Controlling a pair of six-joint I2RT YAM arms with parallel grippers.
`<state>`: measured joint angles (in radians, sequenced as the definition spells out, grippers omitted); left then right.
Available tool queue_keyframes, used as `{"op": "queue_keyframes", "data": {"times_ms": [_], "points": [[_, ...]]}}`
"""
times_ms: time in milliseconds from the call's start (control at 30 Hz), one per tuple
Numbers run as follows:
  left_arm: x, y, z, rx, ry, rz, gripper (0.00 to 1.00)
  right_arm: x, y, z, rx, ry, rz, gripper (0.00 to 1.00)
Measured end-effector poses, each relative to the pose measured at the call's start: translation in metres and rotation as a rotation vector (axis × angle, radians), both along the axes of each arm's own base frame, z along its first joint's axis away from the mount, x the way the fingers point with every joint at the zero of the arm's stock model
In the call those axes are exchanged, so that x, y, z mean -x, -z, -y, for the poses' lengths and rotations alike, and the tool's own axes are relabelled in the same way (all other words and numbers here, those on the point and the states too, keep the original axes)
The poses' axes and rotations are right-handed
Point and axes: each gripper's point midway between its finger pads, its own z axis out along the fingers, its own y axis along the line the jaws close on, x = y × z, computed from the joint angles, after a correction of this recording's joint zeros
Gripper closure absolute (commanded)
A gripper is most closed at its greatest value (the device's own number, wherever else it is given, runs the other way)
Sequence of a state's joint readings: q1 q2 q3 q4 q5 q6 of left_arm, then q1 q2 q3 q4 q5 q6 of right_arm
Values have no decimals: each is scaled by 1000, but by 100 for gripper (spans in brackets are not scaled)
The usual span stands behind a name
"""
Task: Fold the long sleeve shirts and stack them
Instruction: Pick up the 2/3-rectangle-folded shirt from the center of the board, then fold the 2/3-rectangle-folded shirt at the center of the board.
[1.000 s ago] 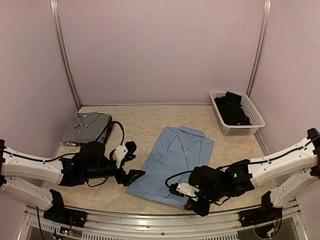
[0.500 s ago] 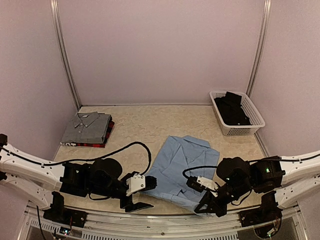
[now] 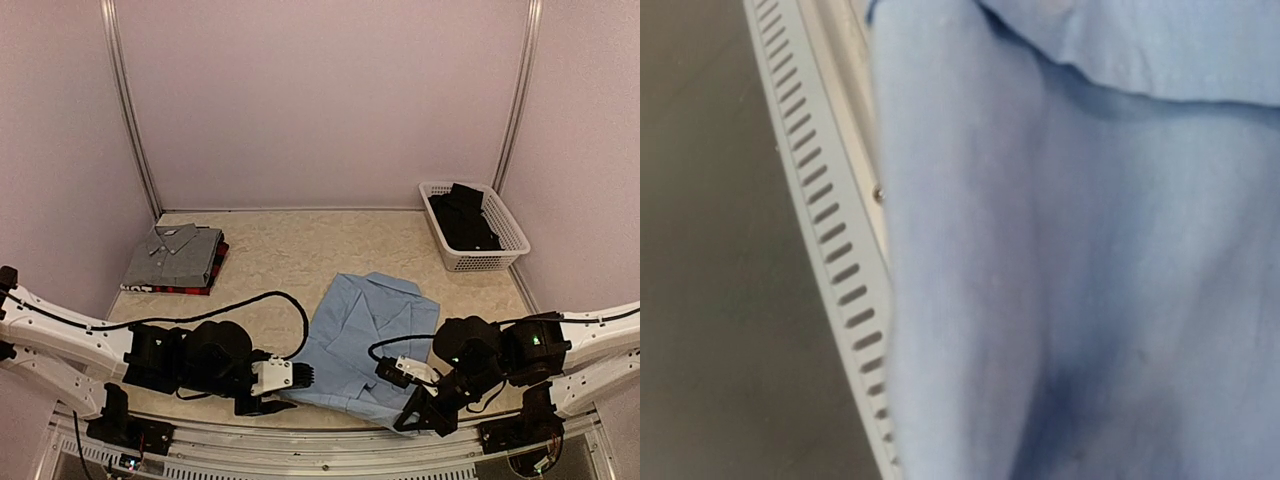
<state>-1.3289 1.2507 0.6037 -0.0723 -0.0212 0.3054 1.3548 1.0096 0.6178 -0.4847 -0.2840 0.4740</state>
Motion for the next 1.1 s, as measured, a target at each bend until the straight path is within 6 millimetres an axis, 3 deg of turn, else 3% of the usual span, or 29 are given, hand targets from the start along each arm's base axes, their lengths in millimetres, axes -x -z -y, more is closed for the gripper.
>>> {"op": "queue_keyframes", "data": {"times_ms": [100, 333, 533, 767, 933, 1100], "points": [[-5, 1, 0, -16, -1, 22, 71, 0, -1, 1, -1, -1, -1, 100], [-3, -14, 11, -17, 55, 5, 99, -2, -15, -2, -23, 6, 12, 100], [2, -30, 20, -36, 78, -122, 100, -11, -19, -10, -6, 40, 4, 100], [3, -36, 5, -115, -4, -312, 100, -28, -26, -21, -7, 89, -20, 100], [23, -37, -8, -162, -7, -426, 100, -27, -30, -30, -11, 85, -62, 100], [41, -61, -12, -136, 33, -494, 100, -31, -44, -36, -60, 100, -120, 100]]}}
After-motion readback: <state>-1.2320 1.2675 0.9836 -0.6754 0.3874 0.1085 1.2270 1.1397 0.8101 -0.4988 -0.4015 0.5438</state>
